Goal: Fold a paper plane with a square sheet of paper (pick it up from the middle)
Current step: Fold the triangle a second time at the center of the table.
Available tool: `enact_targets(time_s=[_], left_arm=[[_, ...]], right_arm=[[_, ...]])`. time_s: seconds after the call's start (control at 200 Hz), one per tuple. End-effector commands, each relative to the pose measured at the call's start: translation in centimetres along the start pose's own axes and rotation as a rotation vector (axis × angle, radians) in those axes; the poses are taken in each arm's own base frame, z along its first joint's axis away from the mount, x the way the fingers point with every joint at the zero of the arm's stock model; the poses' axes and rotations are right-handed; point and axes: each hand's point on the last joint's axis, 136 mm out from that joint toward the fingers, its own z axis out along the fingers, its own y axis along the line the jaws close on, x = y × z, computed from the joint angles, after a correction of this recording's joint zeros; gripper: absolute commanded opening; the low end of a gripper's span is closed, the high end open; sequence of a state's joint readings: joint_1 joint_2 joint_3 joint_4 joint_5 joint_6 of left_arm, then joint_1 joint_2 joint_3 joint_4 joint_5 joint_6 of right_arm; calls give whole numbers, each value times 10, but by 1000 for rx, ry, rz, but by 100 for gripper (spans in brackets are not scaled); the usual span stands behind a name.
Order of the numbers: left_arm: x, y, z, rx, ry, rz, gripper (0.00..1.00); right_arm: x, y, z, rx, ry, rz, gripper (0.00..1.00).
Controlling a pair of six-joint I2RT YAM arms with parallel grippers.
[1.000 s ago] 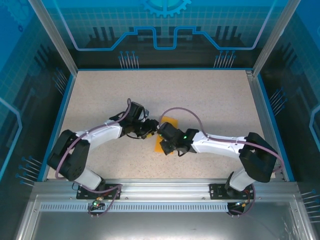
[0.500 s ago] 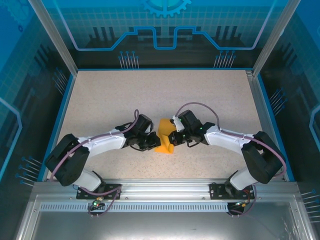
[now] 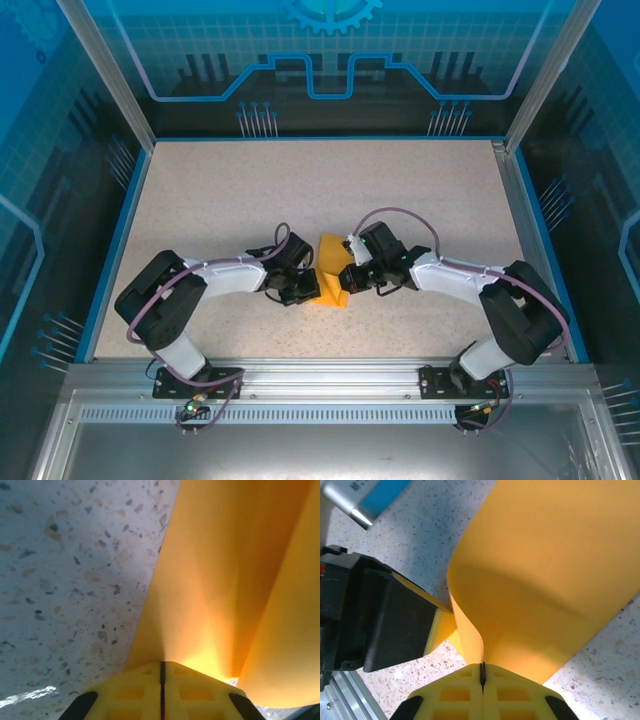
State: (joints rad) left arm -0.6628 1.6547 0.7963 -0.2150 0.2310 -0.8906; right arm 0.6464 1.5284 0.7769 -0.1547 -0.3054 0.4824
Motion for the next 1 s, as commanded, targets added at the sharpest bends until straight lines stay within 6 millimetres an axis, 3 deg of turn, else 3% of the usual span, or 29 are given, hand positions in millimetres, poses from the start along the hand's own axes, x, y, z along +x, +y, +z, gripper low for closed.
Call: enact_targets(time_s=[0.0,0.305,0.345,0.995], left_arm=[[-3,26,1,-147,-25,-7,10],[-9,35,-4,-215,-55,5,9],[-10,35,-5,-217,-60,4,9],[-7,20,-2,-151,-33,32,12]], right_arm=[[-12,-3,0,-6,-8,30,0],[-16,-11,6,13,37,37,0],[-27,-7,4,14,25,22,0],[-19,-25,20,98,151,22,0]])
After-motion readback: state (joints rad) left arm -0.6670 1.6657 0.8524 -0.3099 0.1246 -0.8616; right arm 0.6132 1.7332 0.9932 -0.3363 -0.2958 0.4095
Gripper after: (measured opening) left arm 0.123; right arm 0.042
